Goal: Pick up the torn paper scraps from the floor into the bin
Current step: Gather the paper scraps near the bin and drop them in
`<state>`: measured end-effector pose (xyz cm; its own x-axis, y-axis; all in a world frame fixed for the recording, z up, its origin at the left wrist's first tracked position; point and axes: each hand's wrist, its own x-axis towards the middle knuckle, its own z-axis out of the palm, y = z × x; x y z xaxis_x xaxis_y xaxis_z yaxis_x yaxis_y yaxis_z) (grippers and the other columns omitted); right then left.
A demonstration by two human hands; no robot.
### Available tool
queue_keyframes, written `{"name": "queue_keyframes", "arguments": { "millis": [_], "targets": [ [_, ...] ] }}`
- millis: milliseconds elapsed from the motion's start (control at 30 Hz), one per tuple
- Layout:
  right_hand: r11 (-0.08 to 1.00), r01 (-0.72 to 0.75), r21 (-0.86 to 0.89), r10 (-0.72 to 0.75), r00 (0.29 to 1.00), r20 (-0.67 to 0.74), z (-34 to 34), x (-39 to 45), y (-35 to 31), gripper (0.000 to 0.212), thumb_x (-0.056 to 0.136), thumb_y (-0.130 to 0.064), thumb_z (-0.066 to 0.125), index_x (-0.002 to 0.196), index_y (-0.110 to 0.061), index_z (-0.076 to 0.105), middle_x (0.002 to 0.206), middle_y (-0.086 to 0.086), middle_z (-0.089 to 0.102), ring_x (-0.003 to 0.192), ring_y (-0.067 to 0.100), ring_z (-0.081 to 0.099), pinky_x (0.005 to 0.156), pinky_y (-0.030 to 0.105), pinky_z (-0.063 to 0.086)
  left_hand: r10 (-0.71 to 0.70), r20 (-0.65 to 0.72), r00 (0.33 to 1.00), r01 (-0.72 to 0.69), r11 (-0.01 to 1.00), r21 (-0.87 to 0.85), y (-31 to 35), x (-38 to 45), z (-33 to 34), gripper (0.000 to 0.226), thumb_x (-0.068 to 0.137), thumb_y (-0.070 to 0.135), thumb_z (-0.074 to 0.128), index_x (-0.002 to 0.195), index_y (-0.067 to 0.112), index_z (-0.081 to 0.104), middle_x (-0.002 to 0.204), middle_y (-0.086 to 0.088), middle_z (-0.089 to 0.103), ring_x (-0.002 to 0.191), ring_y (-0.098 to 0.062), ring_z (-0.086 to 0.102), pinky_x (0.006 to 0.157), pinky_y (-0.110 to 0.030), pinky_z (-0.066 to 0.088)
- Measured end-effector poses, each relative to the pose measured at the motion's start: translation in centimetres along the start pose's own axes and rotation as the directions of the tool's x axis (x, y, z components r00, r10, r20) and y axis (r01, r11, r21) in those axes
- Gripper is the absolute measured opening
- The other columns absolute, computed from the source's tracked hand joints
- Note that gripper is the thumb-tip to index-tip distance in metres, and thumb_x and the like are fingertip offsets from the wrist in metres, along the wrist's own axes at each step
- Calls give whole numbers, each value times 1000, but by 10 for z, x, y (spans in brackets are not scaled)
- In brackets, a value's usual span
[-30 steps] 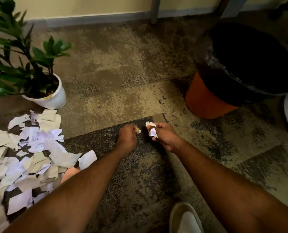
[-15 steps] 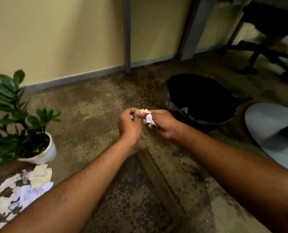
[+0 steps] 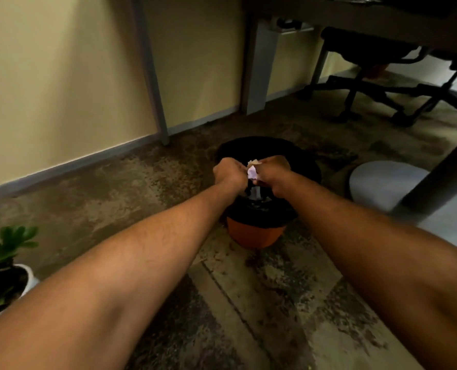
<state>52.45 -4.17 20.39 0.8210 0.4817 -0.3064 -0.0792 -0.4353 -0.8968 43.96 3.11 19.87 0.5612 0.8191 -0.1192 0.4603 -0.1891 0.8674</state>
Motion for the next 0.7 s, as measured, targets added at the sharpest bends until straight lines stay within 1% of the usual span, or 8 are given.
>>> {"name": "queue_keyframes", "arguments": {
  "millis": [33, 100, 167, 267, 400, 467, 567, 700],
  "targets": [
    [1000, -7, 1, 7, 1000, 25, -5, 3, 3, 22, 88, -4, 70, 109, 3, 71, 80, 9, 68, 70, 21, 66, 75, 37, 62, -26, 15, 1000, 25, 999, 45, -2, 4, 7, 12, 85, 7, 64, 85, 6, 76, 92, -15, 73, 80, -30, 71, 73, -39, 62],
    [999, -39, -11, 39, 998, 51, -9, 6, 7, 8, 95, -6, 64, 99, -2, 70, 81, 10, 67, 70, 21, 66, 69, 33, 61, 4, 42, 999, -11, 986, 167, -5, 7, 12, 13, 85, 10, 66, 91, 5, 76, 95, -14, 73, 85, -29, 70, 75, -39, 61],
    [994, -97, -43, 99, 994, 49, -12, 11, 12, 16, 96, -14, 66, 91, 0, 72, 91, 19, 73, 72, 26, 69, 66, 36, 61, 67, 97, 993, -88, 969, 230, -5, 8, 11, 15, 88, 13, 65, 97, 7, 76, 99, -11, 72, 88, -25, 68, 77, -36, 60],
    [991, -99, -86, 108, 989, 99, -14, 10, 12, 20, 95, -10, 58, 107, -2, 72, 102, 26, 72, 72, 30, 67, 60, 34, 53, 109, 179, 978, -151, 958, 243, -5, 7, 6, 19, 94, 17, 62, 107, 14, 74, 106, -6, 71, 92, -19, 67, 75, -27, 54],
    [972, -53, -230, 70, 995, 67, -18, 8, 10, 20, 99, -13, 51, 108, -12, 69, 95, 12, 70, 80, 28, 68, 62, 29, 52, 181, 157, 971, -218, 941, 258, -5, 14, 0, 22, 98, 13, 54, 106, 13, 75, 115, -5, 70, 106, -21, 64, 84, -26, 52],
    [944, 23, -328, -19, 1000, 14, -16, 16, 13, 22, 98, -14, 56, 109, -8, 74, 106, 12, 73, 93, 29, 70, 68, 27, 52, 219, 127, 967, -244, 940, 239, -9, 18, -3, 21, 98, 13, 56, 101, 13, 77, 111, -2, 72, 104, -17, 65, 87, -26, 53],
    [873, 141, -466, -204, 975, -86, -8, 12, 8, 9, 93, -26, 69, 90, -25, 77, 99, -1, 76, 88, 18, 70, 74, 28, 56, 295, 12, 956, -292, 940, 177, -12, 14, -11, 13, 93, 18, 65, 93, 17, 79, 98, 5, 74, 86, -4, 64, 76, -19, 50],
    [736, 399, -547, -473, 881, 7, 25, -5, -11, 17, 89, -37, 71, 74, -31, 66, 82, -11, 69, 79, 8, 64, 72, 31, 55, 392, -185, 901, -366, 917, 156, -25, 4, -31, 15, 95, 18, 61, 95, 19, 76, 92, 8, 68, 84, -3, 58, 72, -18, 42]
  ]
}}
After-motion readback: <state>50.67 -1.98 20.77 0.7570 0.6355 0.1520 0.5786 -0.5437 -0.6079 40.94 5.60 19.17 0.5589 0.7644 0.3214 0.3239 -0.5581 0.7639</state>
